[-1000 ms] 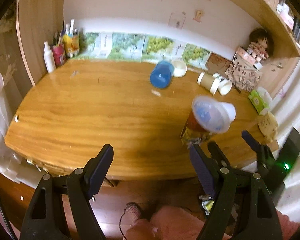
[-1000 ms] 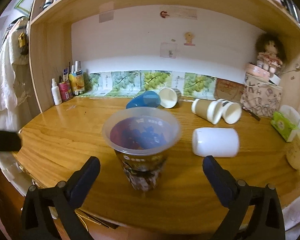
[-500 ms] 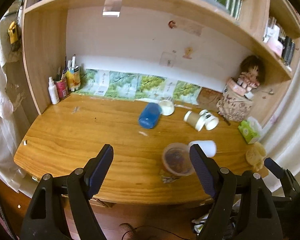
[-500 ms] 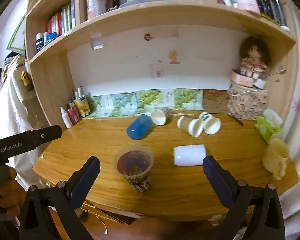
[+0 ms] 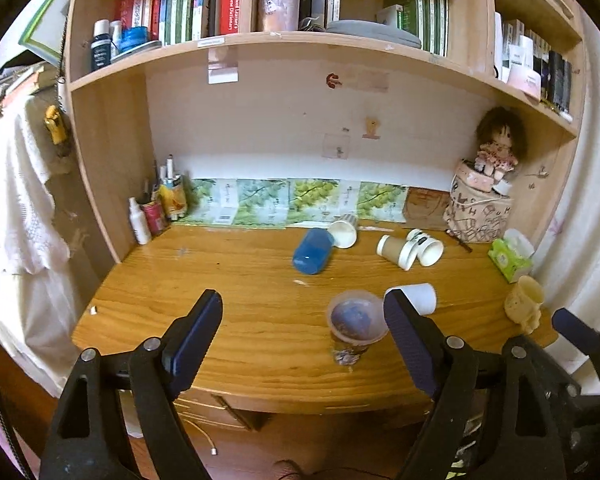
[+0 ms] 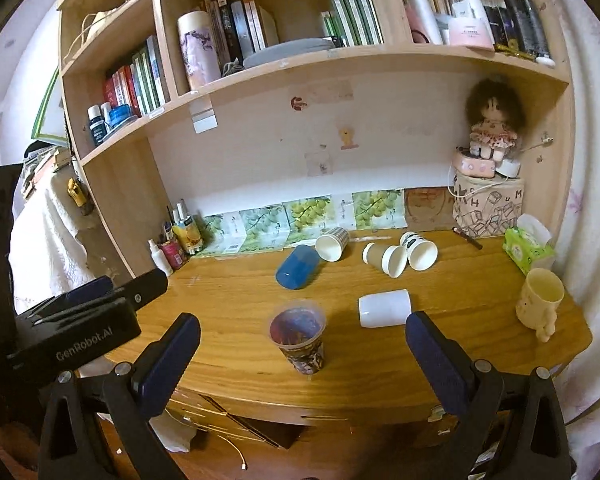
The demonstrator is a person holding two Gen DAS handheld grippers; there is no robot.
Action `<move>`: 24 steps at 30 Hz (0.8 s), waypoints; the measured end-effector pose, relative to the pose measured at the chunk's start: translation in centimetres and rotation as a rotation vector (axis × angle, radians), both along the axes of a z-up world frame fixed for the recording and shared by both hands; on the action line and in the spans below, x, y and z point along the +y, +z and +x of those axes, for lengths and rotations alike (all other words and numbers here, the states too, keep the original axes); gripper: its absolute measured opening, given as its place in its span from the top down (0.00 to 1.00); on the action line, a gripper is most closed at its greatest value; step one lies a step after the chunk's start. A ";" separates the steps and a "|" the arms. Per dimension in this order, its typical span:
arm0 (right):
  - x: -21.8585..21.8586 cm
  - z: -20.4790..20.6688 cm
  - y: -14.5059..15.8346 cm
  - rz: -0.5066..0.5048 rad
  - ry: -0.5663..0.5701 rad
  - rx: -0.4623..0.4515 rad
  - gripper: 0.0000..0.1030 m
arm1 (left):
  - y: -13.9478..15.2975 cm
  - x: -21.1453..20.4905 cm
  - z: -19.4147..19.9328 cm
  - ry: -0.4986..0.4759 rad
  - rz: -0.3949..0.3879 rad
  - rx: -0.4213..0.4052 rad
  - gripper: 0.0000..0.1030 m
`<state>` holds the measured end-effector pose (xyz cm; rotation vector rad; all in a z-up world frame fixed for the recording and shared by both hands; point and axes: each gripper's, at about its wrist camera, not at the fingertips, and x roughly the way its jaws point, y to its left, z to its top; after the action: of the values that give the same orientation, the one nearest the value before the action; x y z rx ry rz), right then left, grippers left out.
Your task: Flip cup upright
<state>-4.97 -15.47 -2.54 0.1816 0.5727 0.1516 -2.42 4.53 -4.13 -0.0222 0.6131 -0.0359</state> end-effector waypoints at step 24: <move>0.7 0.1 -0.1 -0.040 0.033 -0.028 0.00 | 1.2 0.3 -2.0 0.091 0.041 -0.165 0.00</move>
<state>-4.87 -14.77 -2.67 0.1306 0.5508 0.1743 -4.37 4.82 -2.94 -0.0071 0.4470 0.0629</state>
